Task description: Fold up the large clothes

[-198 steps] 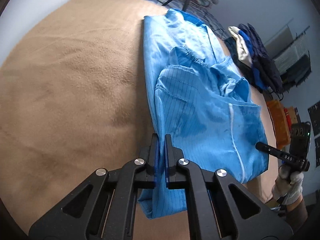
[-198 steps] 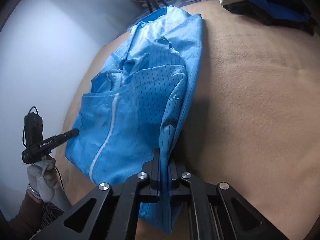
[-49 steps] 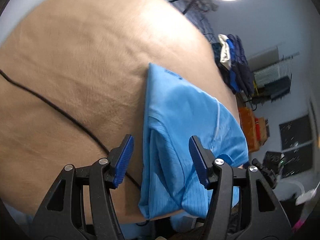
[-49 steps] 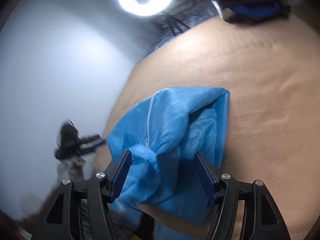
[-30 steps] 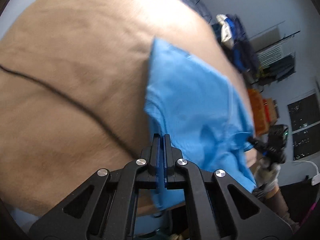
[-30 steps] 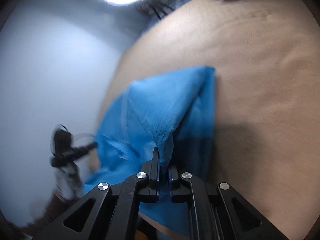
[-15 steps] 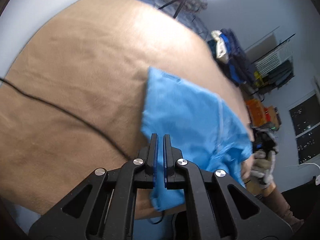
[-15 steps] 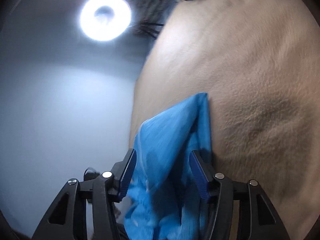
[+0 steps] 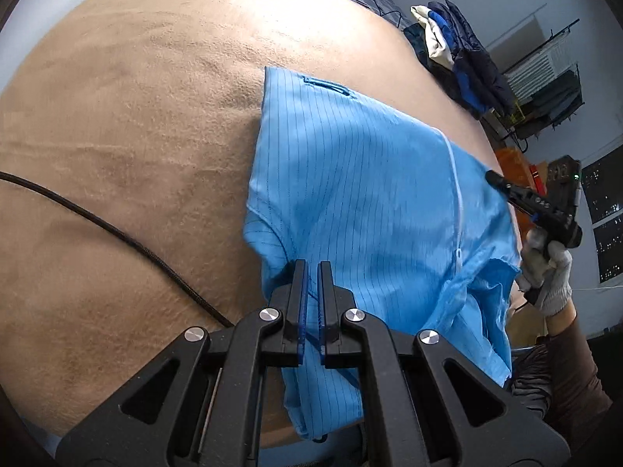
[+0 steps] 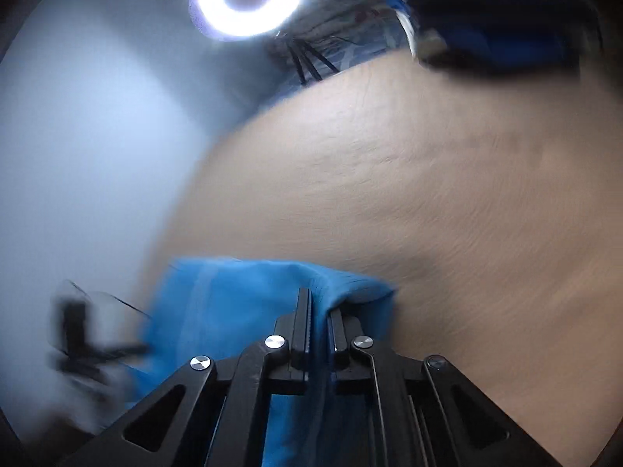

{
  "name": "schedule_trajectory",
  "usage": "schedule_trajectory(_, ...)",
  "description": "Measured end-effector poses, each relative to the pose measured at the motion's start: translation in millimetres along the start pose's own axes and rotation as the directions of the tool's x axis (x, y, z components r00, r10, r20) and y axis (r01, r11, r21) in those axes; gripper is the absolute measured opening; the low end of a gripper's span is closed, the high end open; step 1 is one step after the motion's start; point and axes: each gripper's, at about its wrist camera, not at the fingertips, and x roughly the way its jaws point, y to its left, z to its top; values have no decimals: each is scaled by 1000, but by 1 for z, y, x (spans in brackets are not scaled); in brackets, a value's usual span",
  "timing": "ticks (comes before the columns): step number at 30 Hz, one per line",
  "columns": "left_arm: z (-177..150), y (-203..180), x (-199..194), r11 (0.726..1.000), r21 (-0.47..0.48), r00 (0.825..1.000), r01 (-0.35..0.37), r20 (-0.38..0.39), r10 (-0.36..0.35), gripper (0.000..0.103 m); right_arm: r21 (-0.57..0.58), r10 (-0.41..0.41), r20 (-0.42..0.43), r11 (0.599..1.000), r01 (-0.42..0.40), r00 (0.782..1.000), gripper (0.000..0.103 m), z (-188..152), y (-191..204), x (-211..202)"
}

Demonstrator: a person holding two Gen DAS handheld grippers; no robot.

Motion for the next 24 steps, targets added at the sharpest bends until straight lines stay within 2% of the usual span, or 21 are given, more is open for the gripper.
schedule_trajectory(2, 2, -2, -9, 1000, 0, 999, 4, 32, -4, 0, 6, -13, -38, 1000, 14, 999, 17, -1, -4, 3)
schedule_trajectory(3, 4, -3, -15, 1000, 2, 999, 9, 50, -9, 0, 55, 3, -55, 999, 0, 998, 28, -2, -10, 1)
schedule_trajectory(4, 5, -4, -21, 1000, 2, 998, 10, 69, -10, 0, 73, -5, -50, 997, 8, 999, 29, -5, -13, -4)
schedule_trajectory(8, 15, -10, -36, 999, 23, 989, 31, 147, -34, 0, 56, -117, 39, 992, 115, 992, 29, -4, -4, -36)
schedule_trajectory(10, 20, -13, -31, 999, 27, 989, 40, 142, -44, 0, 6, -73, 85, 997, 73, 994, 30, -9, 14, -51)
schedule_trajectory(12, 22, -15, -20, 999, 37, 992, 35, 119, -39, 0, -80, -3, 93, 997, 10, 996, 31, -21, 33, -51)
schedule_trajectory(15, 22, -13, 3, 999, 37, 997, -25, 70, 22, 1, -184, -11, 62, 983, 22, 998, 31, -36, 55, -35)
schedule_trajectory(18, 16, -10, 16, 997, 56, 998, -61, 17, 60, 1, -179, -77, -32, 981, 70, 997, 27, -45, 44, -6)
schedule_trajectory(21, 5, -19, -3, 991, 99, 996, -87, 41, 84, 1, -221, -188, -108, 962, 161, 976, 23, -54, 35, 11)
schedule_trajectory(24, -18, -38, -35, 985, 158, 995, -67, 84, 54, 1, -189, -154, -94, 973, 135, 984, 30, -46, 45, -12)
